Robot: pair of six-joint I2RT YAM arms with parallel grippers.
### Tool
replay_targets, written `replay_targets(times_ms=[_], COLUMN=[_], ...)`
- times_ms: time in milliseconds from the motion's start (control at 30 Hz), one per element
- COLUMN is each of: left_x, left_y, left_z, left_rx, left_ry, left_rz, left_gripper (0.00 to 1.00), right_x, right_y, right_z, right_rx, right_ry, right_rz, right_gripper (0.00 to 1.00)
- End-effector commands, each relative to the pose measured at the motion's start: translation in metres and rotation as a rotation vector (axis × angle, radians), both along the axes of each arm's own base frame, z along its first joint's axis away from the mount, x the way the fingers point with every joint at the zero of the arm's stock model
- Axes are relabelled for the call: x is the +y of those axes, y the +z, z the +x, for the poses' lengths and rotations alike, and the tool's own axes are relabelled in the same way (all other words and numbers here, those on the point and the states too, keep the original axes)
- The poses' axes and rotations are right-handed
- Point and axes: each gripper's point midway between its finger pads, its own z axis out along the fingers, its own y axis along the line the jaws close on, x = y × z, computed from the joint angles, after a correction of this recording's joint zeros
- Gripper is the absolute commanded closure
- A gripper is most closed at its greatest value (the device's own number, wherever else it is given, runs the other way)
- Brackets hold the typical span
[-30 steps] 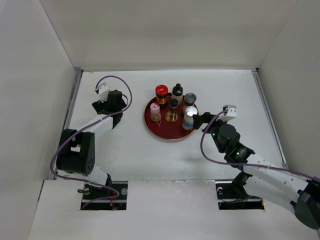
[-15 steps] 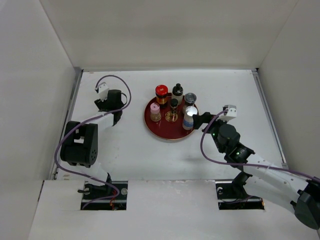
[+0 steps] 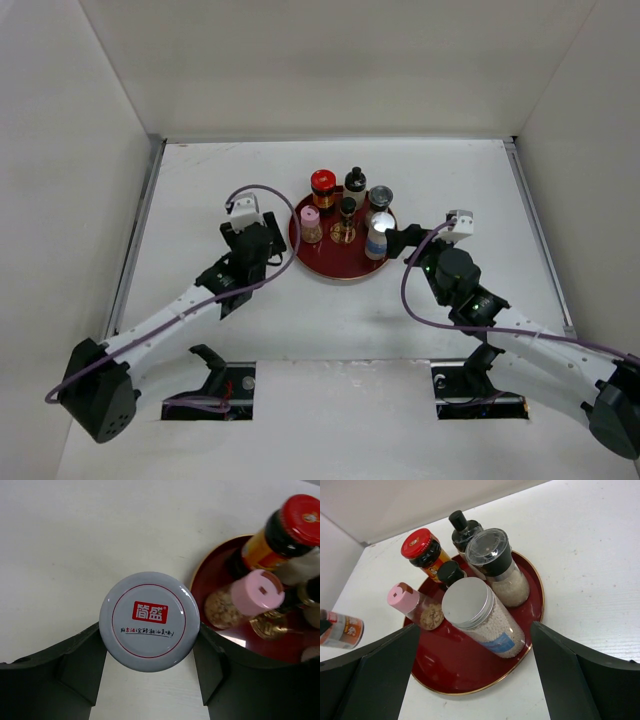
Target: Organize the condiment bottles
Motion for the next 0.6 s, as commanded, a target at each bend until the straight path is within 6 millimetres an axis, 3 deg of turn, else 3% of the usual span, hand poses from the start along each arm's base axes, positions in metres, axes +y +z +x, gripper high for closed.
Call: replay_targets(times_ms=[0, 167, 300, 400, 567], left_x=[-0.017, -0.096, -0.151, -0.181, -0.212], left_y=[0.030, 0.056, 0.063, 0.053, 0.021], left_z=[-0.013, -0.024, -0.016, -0.003, 0.014], left_rx=[-0.086, -0.112, -0.135, -0.133, -0.101], left_ry=[-0.032, -0.219, -0.325, -0.368, -0.395], left_rz=[-0.034, -0.060, -0.113, -0.133, -0.112], left_gripper=[0.67, 0.67, 0.67, 0.66, 0.66], right_x=[0.005, 0.005, -0.001, -0.009, -0.016], right_y=[0.025, 0.025, 0.027, 0.029, 0.030], right_z=[0.000, 0.000, -0.001, 0.000, -0.001], right_rx=[-0.063, -0.062, -0.074, -0.079, -0.082], right_ry=[0.015, 0.017, 0.000, -0.020, -0.038], right_rz=[0.052, 0.055, 0.071, 0.076, 0.100], right_gripper=[0.02, 0.06, 0.06, 0.05, 0.05])
